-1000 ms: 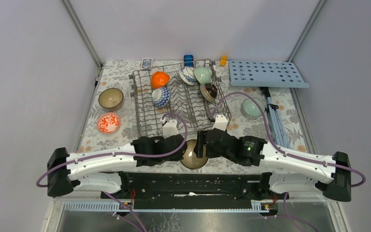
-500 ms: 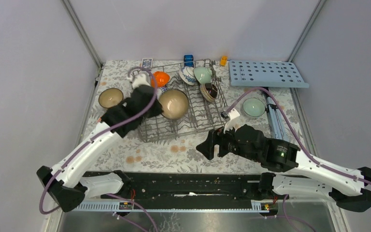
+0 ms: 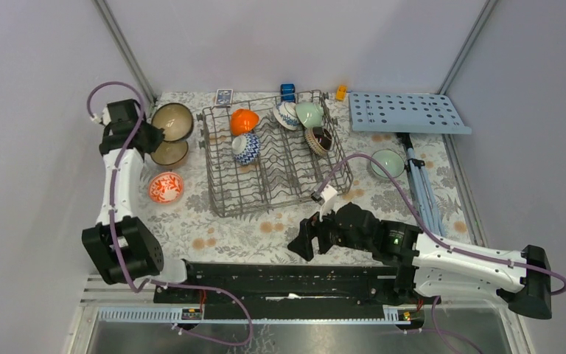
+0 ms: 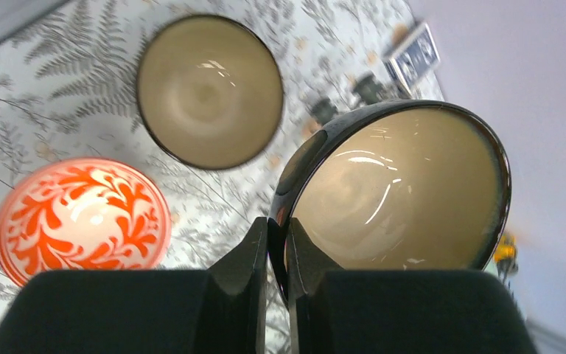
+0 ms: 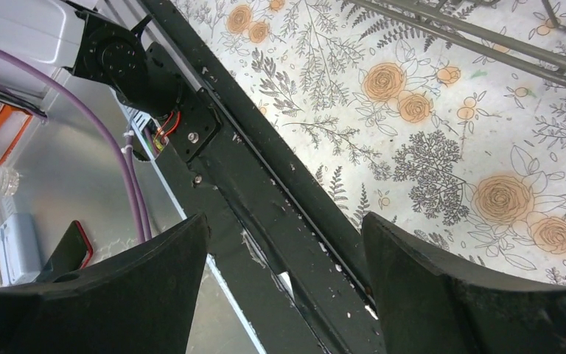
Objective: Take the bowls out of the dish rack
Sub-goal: Place the bowl with the bowl.
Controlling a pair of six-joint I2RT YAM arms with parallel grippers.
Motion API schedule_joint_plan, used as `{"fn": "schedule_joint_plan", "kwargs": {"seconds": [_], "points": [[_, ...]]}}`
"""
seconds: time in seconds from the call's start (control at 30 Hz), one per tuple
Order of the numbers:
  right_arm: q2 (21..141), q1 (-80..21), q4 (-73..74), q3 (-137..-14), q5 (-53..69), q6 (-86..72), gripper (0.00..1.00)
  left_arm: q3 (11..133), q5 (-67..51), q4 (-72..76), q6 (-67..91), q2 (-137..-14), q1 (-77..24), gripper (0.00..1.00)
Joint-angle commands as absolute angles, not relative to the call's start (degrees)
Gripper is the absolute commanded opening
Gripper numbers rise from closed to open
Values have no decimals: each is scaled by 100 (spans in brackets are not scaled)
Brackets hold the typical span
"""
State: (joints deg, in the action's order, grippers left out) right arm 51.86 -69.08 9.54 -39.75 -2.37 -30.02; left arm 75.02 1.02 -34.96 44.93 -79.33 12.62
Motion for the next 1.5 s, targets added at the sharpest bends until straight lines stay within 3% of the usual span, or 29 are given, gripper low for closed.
{"fn": "schedule_joint_plan", "kwargs": {"seconds": [0.0, 0.5, 1.47], "points": [[5041, -6943, 132, -3742, -16, -2969, 82, 7775, -518, -2287, 4850, -8085, 1802, 0], [4418, -6943, 835, -3761, -610, -2408, 82, 8341, -292, -2467, 4643, -9447, 2346, 0], [4173, -6943, 1264, -3806, -922, -2337, 82, 7629, 211, -2177, 4343, -9900, 2406, 0]]}}
